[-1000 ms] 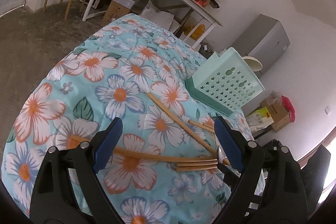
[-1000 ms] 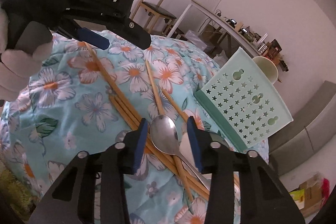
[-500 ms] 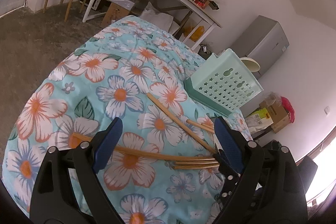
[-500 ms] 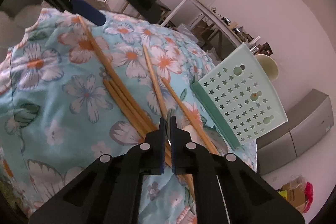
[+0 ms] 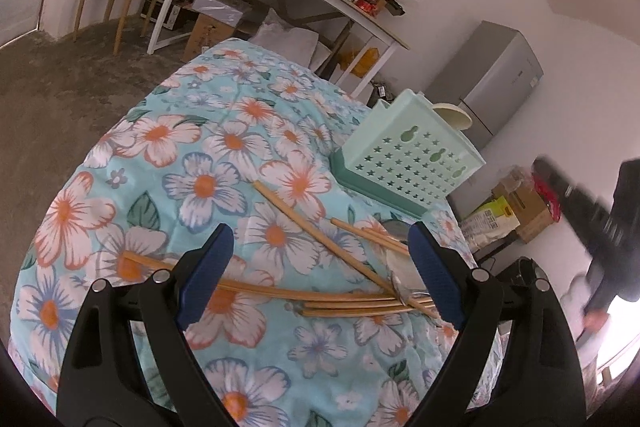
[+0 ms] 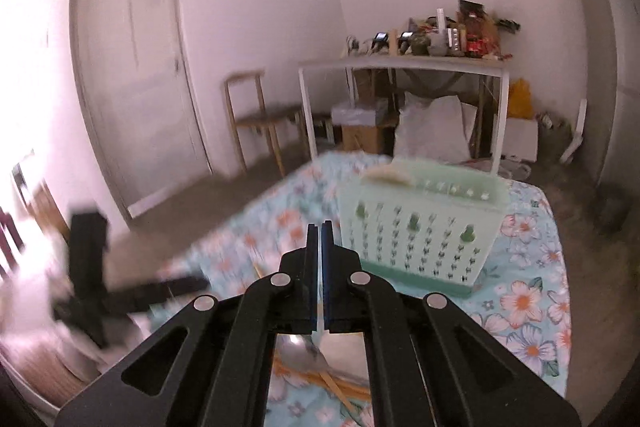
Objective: Organize utensils
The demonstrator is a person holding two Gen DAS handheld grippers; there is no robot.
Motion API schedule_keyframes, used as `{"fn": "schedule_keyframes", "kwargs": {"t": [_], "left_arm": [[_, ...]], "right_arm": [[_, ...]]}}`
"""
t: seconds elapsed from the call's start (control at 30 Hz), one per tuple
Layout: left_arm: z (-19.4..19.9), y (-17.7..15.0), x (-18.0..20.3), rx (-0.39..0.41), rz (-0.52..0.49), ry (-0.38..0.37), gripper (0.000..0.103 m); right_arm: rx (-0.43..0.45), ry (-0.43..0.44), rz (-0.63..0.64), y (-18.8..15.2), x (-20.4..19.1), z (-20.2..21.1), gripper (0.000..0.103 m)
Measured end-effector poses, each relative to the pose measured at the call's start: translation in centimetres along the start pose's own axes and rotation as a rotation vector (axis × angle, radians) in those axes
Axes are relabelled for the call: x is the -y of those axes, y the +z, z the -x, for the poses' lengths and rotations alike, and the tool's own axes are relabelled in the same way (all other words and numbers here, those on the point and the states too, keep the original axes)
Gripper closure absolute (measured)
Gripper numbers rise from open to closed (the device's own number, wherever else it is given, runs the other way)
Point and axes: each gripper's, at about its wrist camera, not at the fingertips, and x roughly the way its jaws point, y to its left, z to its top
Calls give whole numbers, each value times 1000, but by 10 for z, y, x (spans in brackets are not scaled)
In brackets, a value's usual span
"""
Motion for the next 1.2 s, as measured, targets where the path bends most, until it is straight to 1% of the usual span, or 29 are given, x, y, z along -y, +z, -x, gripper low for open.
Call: {"fn": "schedule_keyframes", "kwargs": {"t": [0.07, 0.13, 0.17, 0.2, 0.23, 0.3, 0.33, 0.37, 0.43, 0.5, 0.53, 0.6, 0.67, 0.73, 0.8, 0.83, 0.9, 0.93, 1.0, 1.03, 1.1, 1.2], "left_arm": [[0, -1, 4, -3, -9, -2, 18], [-1, -1, 7, -7, -18, 1, 18], [0, 0, 8, -7, -21, 2, 18], [0, 0, 8, -5, -22, 4, 18], [1, 0, 9, -1, -23, 7, 18], [2, 1, 8, 1, -19, 13, 18], [1, 0, 6, -2, -12, 17, 18], [0, 0, 5, -7, -7, 21, 18], [-3, -1, 2, -21, -6, 31, 18], [-6, -3, 0, -38, -10, 38, 18], [-7, -4, -1, -45, -15, 41, 18], [-10, -6, -1, -58, -32, 51, 18], [-12, -9, -1, -67, -53, 63, 18], [-13, -12, -2, -79, -70, 66, 18], [-15, -15, -2, -97, -90, 68, 18], [-17, -16, -1, -105, -102, 71, 18], [-18, -18, 2, -115, -144, 83, 18], [-18, -20, 7, -116, -187, 95, 18], [-18, -23, 13, -113, -248, 115, 18], [-18, -25, 18, -110, -295, 129, 18], [-19, -30, 26, -107, -371, 161, 18], [-23, -35, 32, -109, -435, 184, 18]], "right_arm": [[40, -4, -22, 10, 11, 8, 101], [49, 4, -6, 12, 12, 11, 101], [44, 4, 2, 10, 13, 10, 101], [17, 25, 16, 3, 10, 6, 101], [-14, 39, 30, -4, 8, 2, 99], [-81, 23, 69, -25, 0, -12, 87], [-135, 26, 105, -43, -7, -23, 68], [-171, 30, 134, -58, -12, -30, 54], [-234, 22, 205, -83, -26, -44, 52], [-295, 14, 288, -106, -39, -61, 48], [-308, 9, 309, -112, -42, -65, 45], [-338, 21, 320, -120, -41, -78, 45], [-360, 47, 294, -116, -33, -86, 45], [-402, 113, 261, -111, -23, -97, 44], [-470, 181, 248, -109, -14, -111, 42], [-491, 192, 246, -108, -11, -115, 42], [-540, 234, 239, -109, -4, -124, 42], [-567, 256, 236, -110, 0, -129, 42], [-599, 285, 246, -112, 1, -135, 42], [-607, 292, 257, -113, 0, -137, 42], [-617, 298, 276, -114, -1, -140, 46], [-617, 314, 262, -111, 3, -140, 61]]}}
